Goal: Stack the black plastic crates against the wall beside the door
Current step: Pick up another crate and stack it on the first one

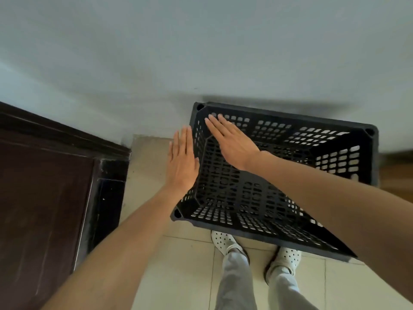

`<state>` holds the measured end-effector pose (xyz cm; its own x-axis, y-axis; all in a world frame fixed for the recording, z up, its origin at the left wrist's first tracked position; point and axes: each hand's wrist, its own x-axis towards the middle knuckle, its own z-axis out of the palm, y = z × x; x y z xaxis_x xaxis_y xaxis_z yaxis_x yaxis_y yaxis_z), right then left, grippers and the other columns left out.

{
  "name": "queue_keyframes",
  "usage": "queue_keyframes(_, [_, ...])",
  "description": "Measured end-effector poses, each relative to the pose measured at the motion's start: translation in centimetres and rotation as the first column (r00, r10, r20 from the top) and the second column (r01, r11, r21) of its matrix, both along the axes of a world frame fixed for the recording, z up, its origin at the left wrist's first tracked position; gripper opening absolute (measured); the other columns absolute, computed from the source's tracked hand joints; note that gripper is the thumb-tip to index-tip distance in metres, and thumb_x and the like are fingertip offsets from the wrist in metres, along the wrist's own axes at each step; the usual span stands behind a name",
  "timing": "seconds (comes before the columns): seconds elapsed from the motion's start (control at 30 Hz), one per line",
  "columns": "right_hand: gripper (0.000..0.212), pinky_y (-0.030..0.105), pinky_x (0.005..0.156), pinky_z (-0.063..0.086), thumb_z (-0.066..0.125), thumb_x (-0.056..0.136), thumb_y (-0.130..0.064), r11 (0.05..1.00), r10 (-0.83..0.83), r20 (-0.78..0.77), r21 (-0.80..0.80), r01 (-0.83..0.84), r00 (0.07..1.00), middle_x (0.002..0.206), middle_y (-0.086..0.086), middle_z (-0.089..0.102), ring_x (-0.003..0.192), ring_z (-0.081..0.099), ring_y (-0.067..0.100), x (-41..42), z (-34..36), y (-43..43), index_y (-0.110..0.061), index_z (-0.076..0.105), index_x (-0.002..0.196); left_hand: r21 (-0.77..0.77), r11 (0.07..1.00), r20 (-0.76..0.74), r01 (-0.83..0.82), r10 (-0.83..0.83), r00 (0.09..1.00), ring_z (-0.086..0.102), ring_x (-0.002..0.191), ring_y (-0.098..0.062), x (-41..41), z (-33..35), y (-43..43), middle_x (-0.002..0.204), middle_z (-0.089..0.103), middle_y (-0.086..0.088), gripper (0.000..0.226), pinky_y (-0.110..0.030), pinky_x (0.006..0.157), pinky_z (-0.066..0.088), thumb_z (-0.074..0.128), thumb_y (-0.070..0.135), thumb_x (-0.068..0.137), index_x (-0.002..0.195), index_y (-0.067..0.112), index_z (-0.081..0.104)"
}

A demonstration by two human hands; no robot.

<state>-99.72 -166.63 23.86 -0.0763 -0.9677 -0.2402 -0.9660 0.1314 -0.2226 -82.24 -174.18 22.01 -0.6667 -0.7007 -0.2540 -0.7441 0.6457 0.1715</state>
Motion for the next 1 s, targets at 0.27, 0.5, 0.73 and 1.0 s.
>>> queue_keyframes(0.27, [0.093, 0.040, 0.122, -0.003, 0.051, 0.093, -0.015, 0.979, 0.166, -0.214, 0.156, -0.134, 0.963, 0.159, 0.010, -0.022, 0.147, -0.019, 0.028, 5.0, -1.9, -6.1, -0.007, -0.022, 0.150, 0.240, 0.948, -0.143, -0.210, 0.249, 0.958, -0.008, 0.154, -0.025, 2.0, -2.2, 1.5, 0.167, -0.011, -0.006, 0.080, -0.040, 0.126, 0.007, 0.043, 0.034, 0.104, 0.158, 0.011, -0.011])
queue_keyframes(0.5, [0.100, 0.044, 0.122, 0.004, 0.052, 0.089, -0.011, 0.979, 0.127, -0.194, 0.181, -0.092, 0.973, 0.157, 0.007, -0.029, 0.145, -0.024, 0.028, 5.3, -2.1, -6.0, -0.012, -0.028, 0.148, 0.288, 0.929, -0.194, -0.231, 0.293, 0.936, 0.001, 0.155, -0.027, 2.0, -2.3, 1.4, 0.168, 0.002, -0.005, 0.082, -0.051, 0.123, 0.015, 0.051, 0.021, 0.101, 0.159, 0.018, -0.006])
queue_keyframes(0.73, [0.105, 0.045, 0.122, 0.005, 0.055, 0.085, -0.008, 0.971, 0.117, -0.179, 0.225, -0.075, 0.977, 0.156, 0.006, -0.033, 0.144, -0.027, 0.027, 5.4, -1.8, -6.4, -0.013, -0.030, 0.147, 0.342, 0.906, -0.153, -0.249, 0.315, 0.937, -0.002, 0.154, -0.031, 1.8, -1.8, 1.1, 0.167, -0.002, -0.003, 0.091, -0.054, 0.123, 0.015, 0.055, 0.014, 0.099, 0.158, 0.022, -0.013])
queue_keyframes(1.0, [0.110, 0.045, 0.122, 0.004, 0.061, 0.083, -0.011, 0.961, 0.156, -0.150, 0.252, -0.115, 0.976, 0.157, 0.007, -0.030, 0.144, -0.026, 0.028, 5.8, -1.4, -5.5, -0.012, -0.028, 0.148, 0.435, 0.876, -0.305, -0.211, 0.363, 0.880, 0.026, 0.149, -0.026, 2.8, -1.6, 2.5, 0.163, 0.014, -0.011, 0.097, -0.040, 0.110, 0.045, 0.059, -0.001, 0.094, 0.159, 0.022, -0.009])
